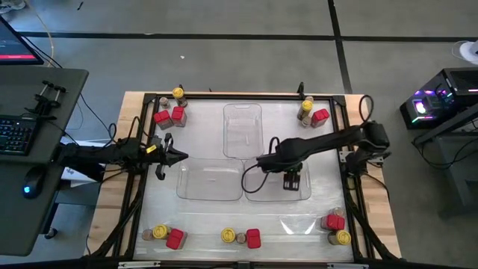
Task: Sort spices by type
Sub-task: Put the yellow seasoning bottle into the bottom right transparent bin
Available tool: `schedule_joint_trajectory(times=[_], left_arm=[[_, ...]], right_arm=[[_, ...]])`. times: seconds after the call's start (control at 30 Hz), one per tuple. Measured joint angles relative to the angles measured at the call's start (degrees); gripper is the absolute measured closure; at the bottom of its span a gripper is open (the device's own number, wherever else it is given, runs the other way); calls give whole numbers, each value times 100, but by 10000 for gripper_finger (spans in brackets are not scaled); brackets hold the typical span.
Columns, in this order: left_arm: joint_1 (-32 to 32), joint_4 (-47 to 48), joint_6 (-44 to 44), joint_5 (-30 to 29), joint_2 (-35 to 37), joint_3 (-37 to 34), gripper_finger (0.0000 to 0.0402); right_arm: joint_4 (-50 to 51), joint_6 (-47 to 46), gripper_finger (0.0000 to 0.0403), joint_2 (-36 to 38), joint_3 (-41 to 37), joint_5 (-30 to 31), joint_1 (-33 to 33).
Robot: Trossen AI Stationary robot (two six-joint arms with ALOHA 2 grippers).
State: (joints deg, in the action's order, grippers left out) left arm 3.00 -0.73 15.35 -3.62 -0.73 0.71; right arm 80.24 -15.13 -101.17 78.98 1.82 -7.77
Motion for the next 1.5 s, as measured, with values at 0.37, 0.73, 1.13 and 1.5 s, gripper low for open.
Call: schedule_joint_trajectory(times=[0.37,0.73,1.13,1.5], left_arm=[[-2,-1,-2,0,-2,0,402],[-2,-2,-1,-1,-1,0,402],[-2,0,-1,0,-2,0,401],[-2,-2,0,0,-2,2,401]], right_arm=[[-316,216,116,-48,0,216,0],[2,216,82,302,125,118,-4],[646,-1469,80,1429,1253,-792,-323],[-378,-5544,80,1541,-222,-3608,-2627]])
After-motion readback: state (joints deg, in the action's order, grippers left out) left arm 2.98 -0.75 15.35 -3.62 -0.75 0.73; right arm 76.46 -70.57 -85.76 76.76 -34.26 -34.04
